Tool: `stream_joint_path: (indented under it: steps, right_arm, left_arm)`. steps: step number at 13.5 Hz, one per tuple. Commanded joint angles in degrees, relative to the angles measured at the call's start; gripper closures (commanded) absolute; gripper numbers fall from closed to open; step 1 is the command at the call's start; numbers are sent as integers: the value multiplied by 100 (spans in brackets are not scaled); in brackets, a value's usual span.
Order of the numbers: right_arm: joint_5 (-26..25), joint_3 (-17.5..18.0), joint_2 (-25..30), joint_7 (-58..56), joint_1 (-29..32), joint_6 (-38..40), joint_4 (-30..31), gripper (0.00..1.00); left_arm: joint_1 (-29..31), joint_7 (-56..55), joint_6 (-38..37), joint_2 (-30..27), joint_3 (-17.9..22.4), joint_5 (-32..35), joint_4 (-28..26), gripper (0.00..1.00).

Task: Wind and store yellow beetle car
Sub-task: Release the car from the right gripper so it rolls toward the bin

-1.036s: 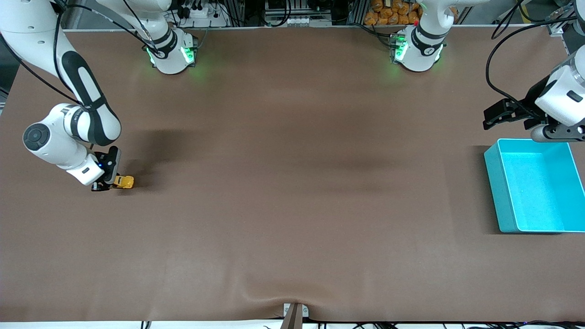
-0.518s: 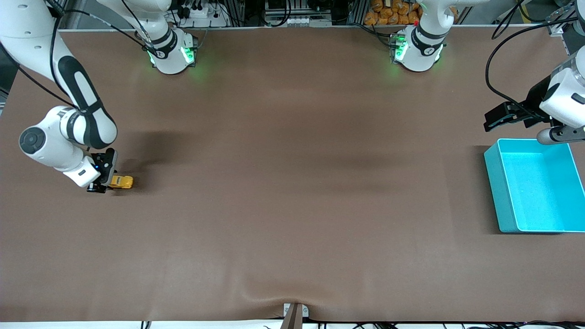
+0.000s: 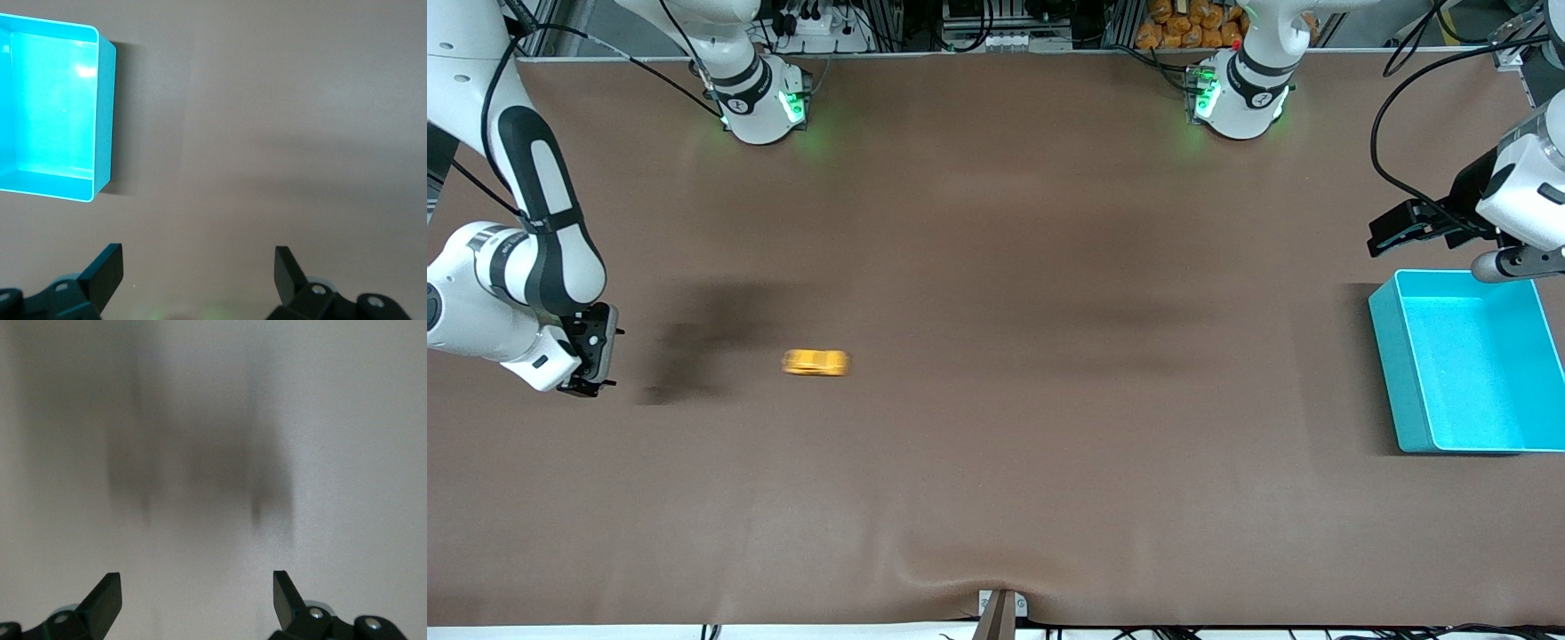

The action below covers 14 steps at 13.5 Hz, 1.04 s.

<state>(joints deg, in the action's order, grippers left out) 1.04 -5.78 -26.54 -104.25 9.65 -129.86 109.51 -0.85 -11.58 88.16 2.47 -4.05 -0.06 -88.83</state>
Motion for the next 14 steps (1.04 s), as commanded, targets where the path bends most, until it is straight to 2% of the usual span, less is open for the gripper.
stream_joint_path:
  steps: [1, 3, 5, 8, 12, 14]
  right_arm:
    - [54, 68, 44, -131, 116, 67, -26, 0]
    - [263, 59, 166, -131, 142, 128, -35, 0]
    - [598, 59, 324, -113, 213, 530, -166, 0]
    - [958, 42, 334, 27, 204, 1627, -946, 0]
    - [959, 51, 465, 1683, 169, 3315, -2229, 0]
    - [924, 68, 781, 3009, -5, 3739, -2626, 0]
  left_arm:
    - [15, -639, -10, -36, -8, -3, -90, 0]
    - [15, -1362, -10, -80, -8, -3, -205, 0]
    - [24, -1958, 8, -107, -8, -21, -301, 0]
    - [112, -3355, 192, -107, -17, -135, -503, 0]
    - [366, -5228, 613, -63, -26, -240, -872, 0]
    - [559, -5389, 877, -72, -17, -354, -1205, 0]
